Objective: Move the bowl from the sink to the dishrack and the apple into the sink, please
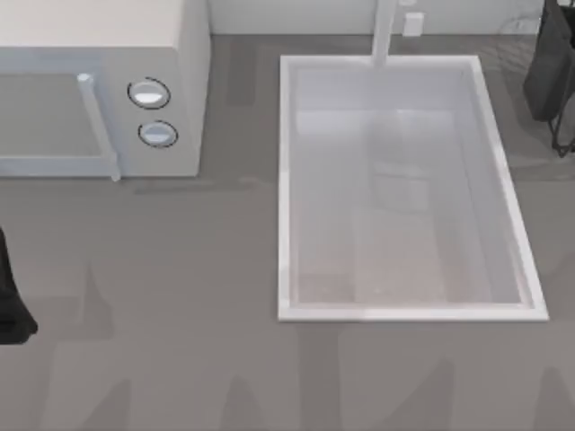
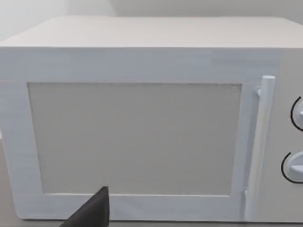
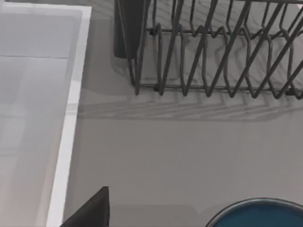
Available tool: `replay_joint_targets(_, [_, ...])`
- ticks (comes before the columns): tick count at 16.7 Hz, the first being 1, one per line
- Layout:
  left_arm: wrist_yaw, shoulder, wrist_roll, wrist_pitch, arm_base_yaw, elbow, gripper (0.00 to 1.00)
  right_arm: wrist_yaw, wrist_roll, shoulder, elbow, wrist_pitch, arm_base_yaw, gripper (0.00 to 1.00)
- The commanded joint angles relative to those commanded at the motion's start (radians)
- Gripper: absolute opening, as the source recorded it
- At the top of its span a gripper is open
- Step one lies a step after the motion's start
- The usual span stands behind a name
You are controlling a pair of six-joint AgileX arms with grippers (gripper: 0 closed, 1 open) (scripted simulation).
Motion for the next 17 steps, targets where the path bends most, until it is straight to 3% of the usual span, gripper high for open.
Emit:
replay_joint_targets(10, [0.0,0.0,0.0,0.0,0.0,0.0,1.0,0.021,-0.189,0.951,0.629,-0.591,-0.188,1.0])
replay_joint_targets(17, [0.0,0.0,0.0,0.0,0.0,0.0,1.0,0.003,-0.248,1.261,0.878,-0.77,-0.252,1.0])
